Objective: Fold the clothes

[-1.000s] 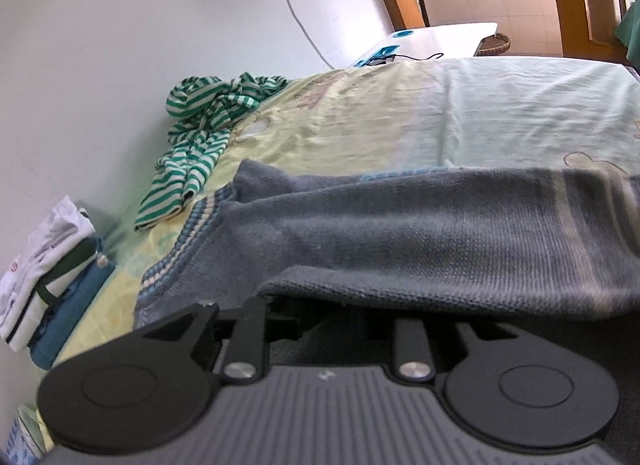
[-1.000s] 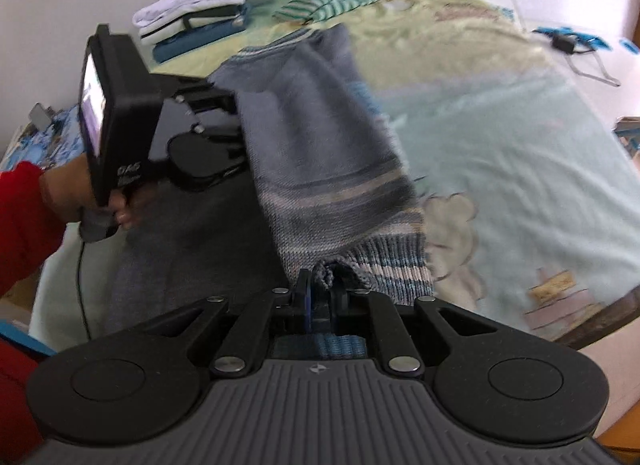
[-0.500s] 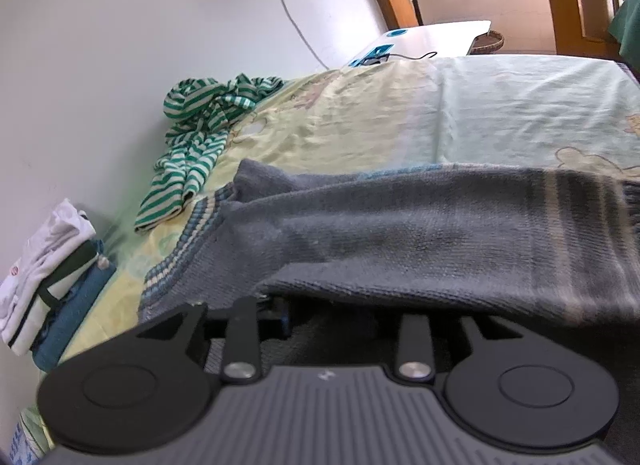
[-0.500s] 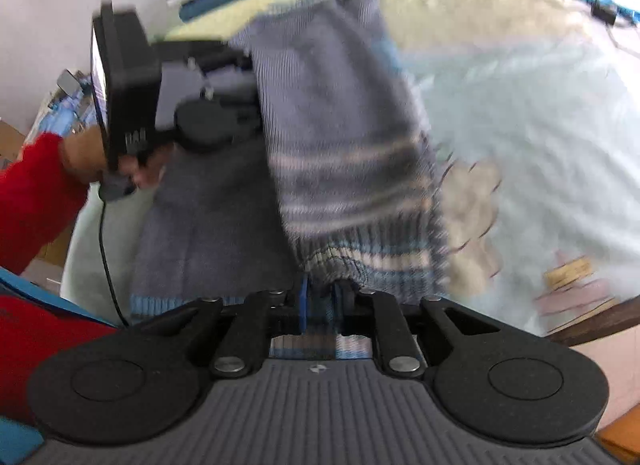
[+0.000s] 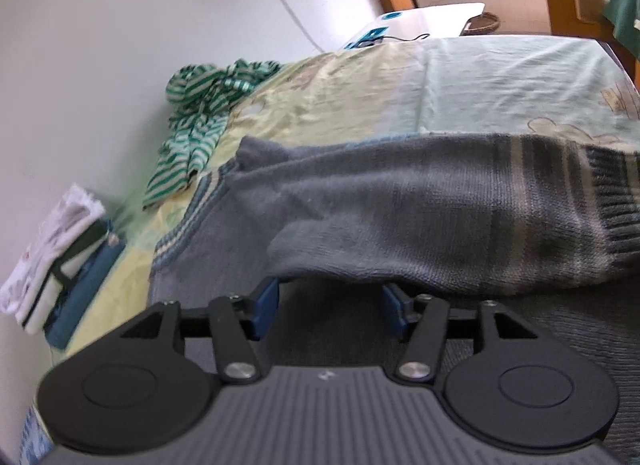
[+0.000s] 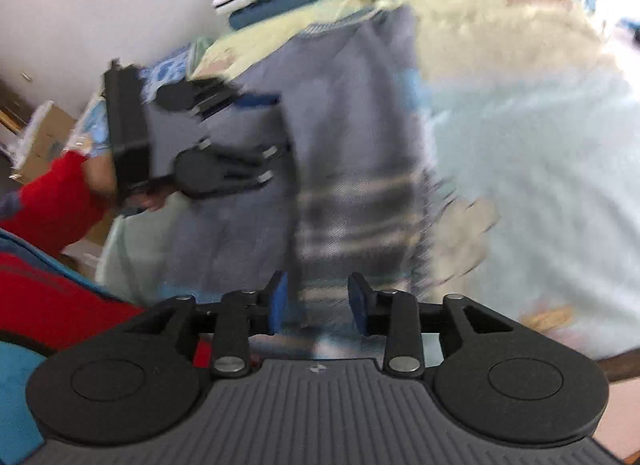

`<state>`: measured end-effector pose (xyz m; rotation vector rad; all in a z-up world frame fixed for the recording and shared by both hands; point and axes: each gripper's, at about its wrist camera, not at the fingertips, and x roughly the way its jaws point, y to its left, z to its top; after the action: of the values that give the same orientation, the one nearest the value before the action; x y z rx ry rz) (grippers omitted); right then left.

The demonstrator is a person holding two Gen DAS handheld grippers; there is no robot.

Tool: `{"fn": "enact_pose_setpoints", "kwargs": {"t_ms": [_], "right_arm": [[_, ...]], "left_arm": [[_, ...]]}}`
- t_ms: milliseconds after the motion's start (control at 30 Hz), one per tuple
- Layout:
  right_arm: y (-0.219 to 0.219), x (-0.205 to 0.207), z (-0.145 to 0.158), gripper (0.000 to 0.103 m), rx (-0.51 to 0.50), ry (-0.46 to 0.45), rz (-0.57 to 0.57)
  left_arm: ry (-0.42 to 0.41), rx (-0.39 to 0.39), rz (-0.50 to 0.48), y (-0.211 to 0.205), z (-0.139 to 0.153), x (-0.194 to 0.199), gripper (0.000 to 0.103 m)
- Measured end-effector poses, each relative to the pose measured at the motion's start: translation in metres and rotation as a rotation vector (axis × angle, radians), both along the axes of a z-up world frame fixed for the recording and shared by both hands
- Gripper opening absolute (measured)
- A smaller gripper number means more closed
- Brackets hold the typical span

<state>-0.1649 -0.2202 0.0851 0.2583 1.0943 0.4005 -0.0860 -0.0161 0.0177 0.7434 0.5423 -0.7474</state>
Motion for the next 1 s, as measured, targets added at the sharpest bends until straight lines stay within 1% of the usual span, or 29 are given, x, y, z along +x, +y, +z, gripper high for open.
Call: {"fn": "enact_pose_setpoints", "kwargs": {"t_ms": [67, 133, 200, 300, 333, 367, 433, 467, 500, 667, 767, 833, 867, 967, 1000], "right_arm": [[-0.012, 0.010, -0.004, 0.037, -0.004, 0.010, -0.045], [-0.016, 0.024, -0.021, 0.035, -0.033, 0.054, -0.058], [-0.012, 0.031, -0.034, 0.033, -0.066, 0.069, -0.012], [-0.005, 0.032, -0.045, 0.032, -0.056, 0.081, 0.059], [-0.004, 0.033, -0.048, 0.031, -0.071, 0.088, 0.077], [-0.003, 0.034, -0.051, 0.028, -0.080, 0.092, 0.092], [-0.006, 0.036, -0.049, 0.023, -0.066, 0.101, 0.115], [-0.006, 0.037, -0.049, 0.013, -0.070, 0.106, 0.135], [-0.007, 0.036, -0.046, 0.007, -0.075, 0.104, 0.154], [-0.013, 0.029, -0.035, 0.007, -0.061, 0.127, 0.236], [-0.016, 0.030, -0.045, 0.007, -0.064, 0.158, 0.275], [-0.013, 0.039, -0.054, 0.007, -0.062, 0.169, 0.305], [-0.013, 0.042, -0.052, 0.008, -0.061, 0.167, 0.336], [-0.026, 0.059, -0.031, 0.010, -0.090, 0.088, 0.379], [-0.033, 0.074, -0.024, 0.015, -0.085, 0.045, 0.345]], "left_arm": [[0.020, -0.015, 0.037, 0.003, 0.005, 0.000, 0.062], [0.042, -0.037, 0.079, 0.003, 0.010, 0.002, 0.063], [0.064, -0.067, 0.121, 0.001, 0.015, 0.003, 0.064], [0.083, -0.105, 0.173, -0.008, 0.021, 0.006, 0.066], [0.085, -0.110, 0.182, -0.012, 0.021, 0.007, 0.067], [0.082, -0.111, 0.190, -0.017, 0.021, 0.007, 0.067], [0.075, -0.112, 0.198, -0.025, 0.022, 0.006, 0.067], [0.077, -0.115, 0.202, -0.028, 0.022, 0.006, 0.067], [0.079, -0.117, 0.206, -0.032, 0.022, 0.006, 0.067], [0.102, -0.133, 0.214, -0.046, 0.023, 0.005, 0.067], [0.131, -0.136, 0.207, -0.058, 0.018, 0.002, 0.068], [0.128, -0.117, 0.203, -0.068, 0.012, 0.000, 0.067], [0.130, -0.112, 0.204, -0.071, 0.010, -0.002, 0.067], [0.143, -0.113, 0.213, -0.078, 0.006, -0.005, 0.067], [0.150, -0.119, 0.220, -0.079, 0.006, -0.005, 0.067]]}}
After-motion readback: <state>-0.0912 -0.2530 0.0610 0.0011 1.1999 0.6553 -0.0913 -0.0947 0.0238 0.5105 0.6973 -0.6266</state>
